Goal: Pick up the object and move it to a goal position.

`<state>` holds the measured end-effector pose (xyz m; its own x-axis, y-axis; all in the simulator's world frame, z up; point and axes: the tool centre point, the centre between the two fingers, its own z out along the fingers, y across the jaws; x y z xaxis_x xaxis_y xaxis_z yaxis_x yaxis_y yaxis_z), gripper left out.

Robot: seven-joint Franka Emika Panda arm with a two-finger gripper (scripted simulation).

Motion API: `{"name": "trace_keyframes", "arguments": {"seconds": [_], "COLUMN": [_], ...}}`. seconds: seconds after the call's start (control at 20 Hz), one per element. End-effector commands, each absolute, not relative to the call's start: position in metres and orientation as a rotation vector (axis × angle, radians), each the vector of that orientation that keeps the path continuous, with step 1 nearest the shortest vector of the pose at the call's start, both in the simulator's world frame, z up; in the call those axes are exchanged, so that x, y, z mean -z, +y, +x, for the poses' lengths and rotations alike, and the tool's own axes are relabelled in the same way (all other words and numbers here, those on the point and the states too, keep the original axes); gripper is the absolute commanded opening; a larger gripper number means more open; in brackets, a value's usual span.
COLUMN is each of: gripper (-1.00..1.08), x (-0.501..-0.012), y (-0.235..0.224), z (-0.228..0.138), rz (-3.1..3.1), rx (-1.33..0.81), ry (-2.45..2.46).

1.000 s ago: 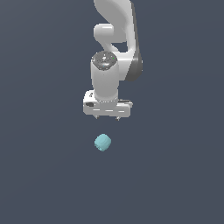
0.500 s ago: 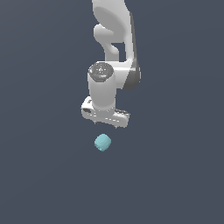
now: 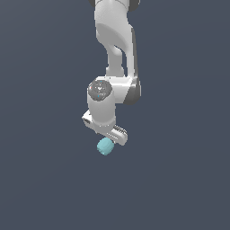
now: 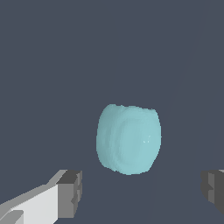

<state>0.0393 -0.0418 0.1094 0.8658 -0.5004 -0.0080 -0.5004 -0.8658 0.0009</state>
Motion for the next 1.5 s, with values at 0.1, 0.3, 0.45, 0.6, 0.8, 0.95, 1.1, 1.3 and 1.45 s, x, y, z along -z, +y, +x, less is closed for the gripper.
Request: {"name": "trace_keyframes", "arguments": {"seconds": [0.1,0.3,0.45,0.6,0.8,0.95,1.1,1.3,1.45], "gripper": [1.0,1.0,1.0,1.0,1.0,1.0,1.0,1.0,1.0], "x": [-0.099,-0.093,-0.091,-0.091,-0.082,-0.068,-0.052,-0.042,-0.041], "y": [-0.045,-0.047,-0.048,-0.048,-0.048,-0.048,-0.048,-0.048,-0.048], "z": [0.047,0.051,0.052,0.051,0.051,0.051,0.051,0.051,0.052], "rz": [-3.001,-2.984,-2.978,-2.98,-2.98,-2.979,-2.978,-2.978,-2.978], "rx": [-0.005,-0.001,0.0,-0.001,-0.001,-0.001,0.0,0.0,0.0], "ry": [0.928,0.983,1.0,0.995,0.996,0.998,1.001,1.002,1.002]}}
